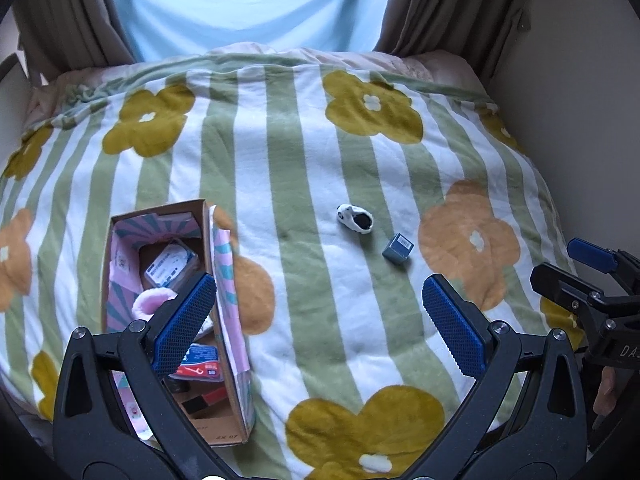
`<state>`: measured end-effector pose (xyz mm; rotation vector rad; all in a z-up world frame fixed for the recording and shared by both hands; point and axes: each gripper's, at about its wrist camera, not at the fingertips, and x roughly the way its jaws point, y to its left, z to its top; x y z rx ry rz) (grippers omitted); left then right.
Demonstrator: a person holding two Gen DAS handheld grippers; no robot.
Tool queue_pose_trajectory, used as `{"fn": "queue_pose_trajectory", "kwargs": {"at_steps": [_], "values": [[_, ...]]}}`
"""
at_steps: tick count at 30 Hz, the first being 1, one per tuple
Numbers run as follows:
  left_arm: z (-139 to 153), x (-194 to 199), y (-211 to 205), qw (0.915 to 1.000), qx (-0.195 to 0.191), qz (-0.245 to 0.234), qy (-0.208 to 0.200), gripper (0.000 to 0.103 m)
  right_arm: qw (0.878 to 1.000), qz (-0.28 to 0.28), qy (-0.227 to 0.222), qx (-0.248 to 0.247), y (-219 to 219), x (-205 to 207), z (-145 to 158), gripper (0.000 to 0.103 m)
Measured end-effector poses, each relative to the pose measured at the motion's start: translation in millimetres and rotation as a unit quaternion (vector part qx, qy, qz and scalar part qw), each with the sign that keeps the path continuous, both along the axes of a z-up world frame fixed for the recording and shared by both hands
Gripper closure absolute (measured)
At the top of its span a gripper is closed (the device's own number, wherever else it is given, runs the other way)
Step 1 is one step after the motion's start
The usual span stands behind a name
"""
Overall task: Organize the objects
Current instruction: 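Lift both open tools out of the box toward the remaining items, then grasp the white-and-black toy with the left tool while the right tool grasps the small blue box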
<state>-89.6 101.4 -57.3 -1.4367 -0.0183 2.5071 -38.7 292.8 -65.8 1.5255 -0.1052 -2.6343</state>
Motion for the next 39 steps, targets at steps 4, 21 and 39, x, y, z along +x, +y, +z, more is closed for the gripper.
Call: {"fn": "queue_pose_trajectory", "kwargs": {"at_steps": [4,21,39], "values": [[-13,-19,19,0.9998,-0.004,-0.018,-0.004,0.000,1.000,0.009,-0.006,0.005,11,-11,-20,0.009],[-175,-130,109,0.9964,-0.035,-0.067,-0.040,0.002,0.994,0.105,-0.020,0.019,33,-91,-178,0.017],[-275,-172,143,0.9938,-0.055,-0.083,-0.049,0.033,0.985,0.172,-0.027,-0.007,21,-126,-247,0.061]]}}
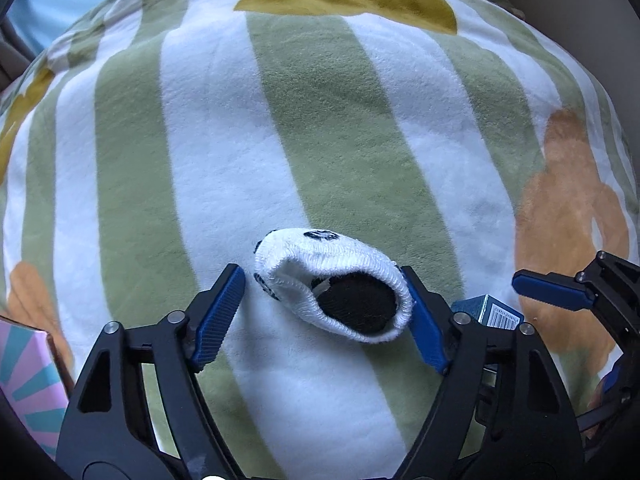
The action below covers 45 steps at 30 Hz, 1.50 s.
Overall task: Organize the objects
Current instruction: 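Grasp the white-and-black toy with the left tool while the right tool grasps the small blue box, then carry the toy and small blue box over the cardboard box with both tools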
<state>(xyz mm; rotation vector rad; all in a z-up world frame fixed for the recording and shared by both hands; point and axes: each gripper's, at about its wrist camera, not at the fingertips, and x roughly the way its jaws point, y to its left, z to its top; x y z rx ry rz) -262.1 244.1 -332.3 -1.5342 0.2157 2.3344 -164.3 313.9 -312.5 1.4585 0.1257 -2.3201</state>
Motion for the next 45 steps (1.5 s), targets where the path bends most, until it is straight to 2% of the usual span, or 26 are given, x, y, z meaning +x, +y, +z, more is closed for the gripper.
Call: {"fn": "queue_pose_trajectory", "kwargs": {"at_steps": [1,4,12,17,21,27,36,40,45], "values": [[-1,0,1,1.0000,0.003,-0.004,0.000,0.040,1.000,0.000,0.001,0.002,-1,0,0,0.061],[-1,2,4,0.9999,0.001,-0.010,0.001,0.043,1.000,-0.002,0.003,-0.001,0,2,1,0.061],[10,1,-3,0.9998,0.018,0.002,-0.001,0.046,1.000,-0.018,-0.001,-0.002,6,9,14,0.062],[28,5,-8,0.9995,0.030,0.007,0.005,0.046,1.000,-0.029,0.000,-0.003,8,7,38,0.062],[56,12,-16,0.9990,0.040,0.018,0.006,0.046,0.999,-0.040,0.004,-0.006,10,14,71,0.062],[117,31,-40,0.9975,0.050,0.046,0.021,0.046,0.997,-0.077,0.000,-0.014,2,29,131,0.062],[206,93,-78,0.9947,0.043,0.084,0.039,0.046,0.992,-0.126,-0.006,-0.015,-5,67,206,0.062],[234,124,-94,0.9927,0.046,0.104,0.041,0.046,0.992,-0.129,0.006,-0.003,-8,88,226,0.062],[248,166,-106,0.9911,0.048,0.120,0.033,0.046,0.991,-0.133,0.006,0.002,-7,110,238,0.062]]}}
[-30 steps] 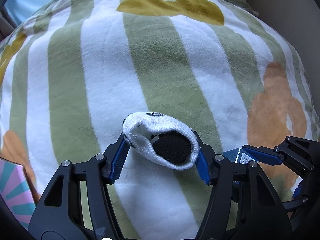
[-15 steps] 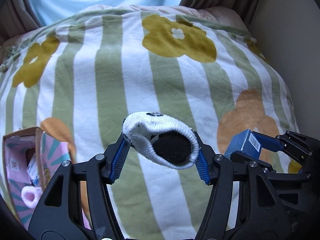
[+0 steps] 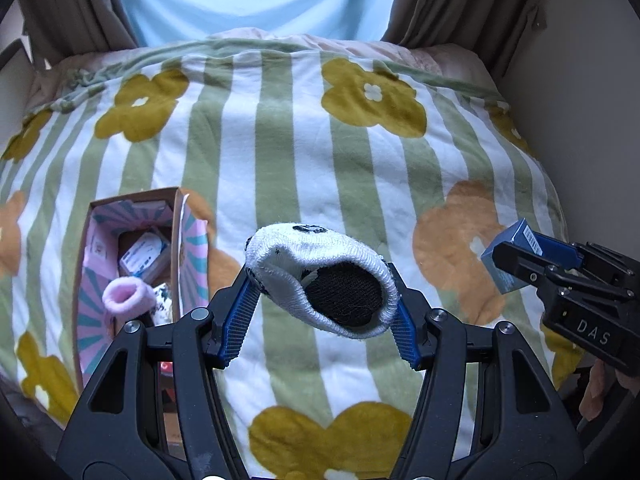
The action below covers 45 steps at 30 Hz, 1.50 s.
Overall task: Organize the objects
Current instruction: 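Carry the toy and small blue box over the cardboard box with both tools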
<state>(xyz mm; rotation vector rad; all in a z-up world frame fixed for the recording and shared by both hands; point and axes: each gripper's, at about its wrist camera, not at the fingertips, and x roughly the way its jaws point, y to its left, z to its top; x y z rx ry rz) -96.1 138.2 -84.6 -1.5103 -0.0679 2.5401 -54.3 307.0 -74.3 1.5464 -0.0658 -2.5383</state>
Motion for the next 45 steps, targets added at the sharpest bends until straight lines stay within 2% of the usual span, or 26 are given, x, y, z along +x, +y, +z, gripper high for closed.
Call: {"fn": "queue_pose_trajectory", "kwargs": {"at_steps": [5,14,21,27,36,45], "values": [[4,29,-8,0.9999,0.005,0.011,-0.003,0.046,1.000,0.011,0.005,0.010,-5,10,6,0.062],[8,41,-31,0.9991,0.014,0.041,-0.002,0.046,0.999,0.048,0.012,0.010,-37,5,14,0.062],[16,50,-75,0.9965,0.017,0.081,0.008,0.046,0.994,0.107,0.021,0.002,-95,-11,20,0.062],[11,57,-129,0.9913,0.014,0.130,0.001,0.046,0.987,0.162,0.019,-0.001,-158,-28,14,0.062],[-30,71,-205,0.9809,0.020,0.189,-0.041,0.046,0.976,0.216,-0.009,0.010,-250,-62,-27,0.062],[-97,60,-247,0.9784,0.017,0.185,-0.091,0.046,0.963,0.261,-0.040,0.044,-333,-97,-94,0.062]]}}
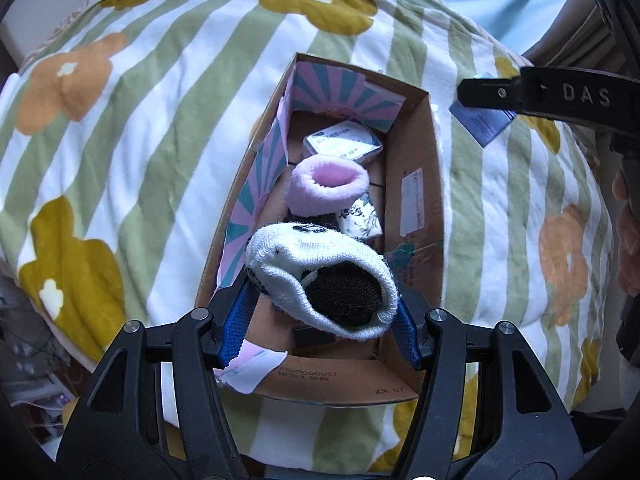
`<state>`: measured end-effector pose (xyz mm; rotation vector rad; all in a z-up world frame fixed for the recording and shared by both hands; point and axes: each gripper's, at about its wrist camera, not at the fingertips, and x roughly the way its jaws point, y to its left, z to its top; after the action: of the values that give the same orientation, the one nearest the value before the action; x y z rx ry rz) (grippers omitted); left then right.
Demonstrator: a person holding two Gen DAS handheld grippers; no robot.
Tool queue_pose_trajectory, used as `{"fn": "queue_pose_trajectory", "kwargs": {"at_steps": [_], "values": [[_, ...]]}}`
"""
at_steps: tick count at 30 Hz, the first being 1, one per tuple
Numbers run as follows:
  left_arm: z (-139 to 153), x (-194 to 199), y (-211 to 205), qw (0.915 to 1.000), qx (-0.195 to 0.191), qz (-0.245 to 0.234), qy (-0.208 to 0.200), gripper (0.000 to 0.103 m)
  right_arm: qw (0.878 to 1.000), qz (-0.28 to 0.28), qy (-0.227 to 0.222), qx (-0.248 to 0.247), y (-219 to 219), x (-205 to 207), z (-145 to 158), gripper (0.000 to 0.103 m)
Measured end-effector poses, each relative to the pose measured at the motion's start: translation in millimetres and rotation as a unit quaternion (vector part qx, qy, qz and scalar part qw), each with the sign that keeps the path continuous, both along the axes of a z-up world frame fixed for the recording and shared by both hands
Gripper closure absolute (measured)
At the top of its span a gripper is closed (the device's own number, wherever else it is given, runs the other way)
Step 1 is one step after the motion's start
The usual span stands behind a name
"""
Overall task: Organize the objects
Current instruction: 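Carry the toy and small blue box over the cardboard box with both tools, then release the toy into the box with the left tool while the right tool drops the blue box in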
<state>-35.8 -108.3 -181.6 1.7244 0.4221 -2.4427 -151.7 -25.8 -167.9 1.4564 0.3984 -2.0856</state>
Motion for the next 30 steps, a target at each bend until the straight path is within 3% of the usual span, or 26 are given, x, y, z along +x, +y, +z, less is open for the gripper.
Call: {"fn": "queue_pose_trajectory", "kwargs": {"at_steps": [11,20,21,22,23,24,30], "values": [[-55,-11,-8,0.9989,0.032,-0.009,-0.032,0.046,0.999,0.018,-0.024,0.014,-48,-26,-54,0.062],[-60,-13,-8,0.9988,0.035,-0.022,-0.026,0.045,0.999,0.016,-0.039,-0.005,-63,-38,-67,0.059],[-59,-13,-8,0.9989,0.036,-0.019,-0.023,0.042,0.999,0.014,-0.041,-0.012,-64,-40,-67,0.046],[-58,-13,-9,0.9991,0.035,-0.015,-0.020,0.033,0.999,0.012,-0.038,-0.018,-64,-41,-66,0.025],[-56,-14,-8,0.9992,0.034,-0.012,-0.017,0.023,0.999,0.009,-0.032,-0.022,-64,-41,-64,0.017],[-54,-14,-8,0.9992,0.037,-0.012,-0.013,0.002,0.999,0.007,-0.025,-0.024,-63,-40,-62,0.014],[-48,-15,4,0.9990,0.032,-0.032,-0.003,0.000,0.999,-0.003,-0.045,-0.021,-53,-38,-67,0.014]]}}
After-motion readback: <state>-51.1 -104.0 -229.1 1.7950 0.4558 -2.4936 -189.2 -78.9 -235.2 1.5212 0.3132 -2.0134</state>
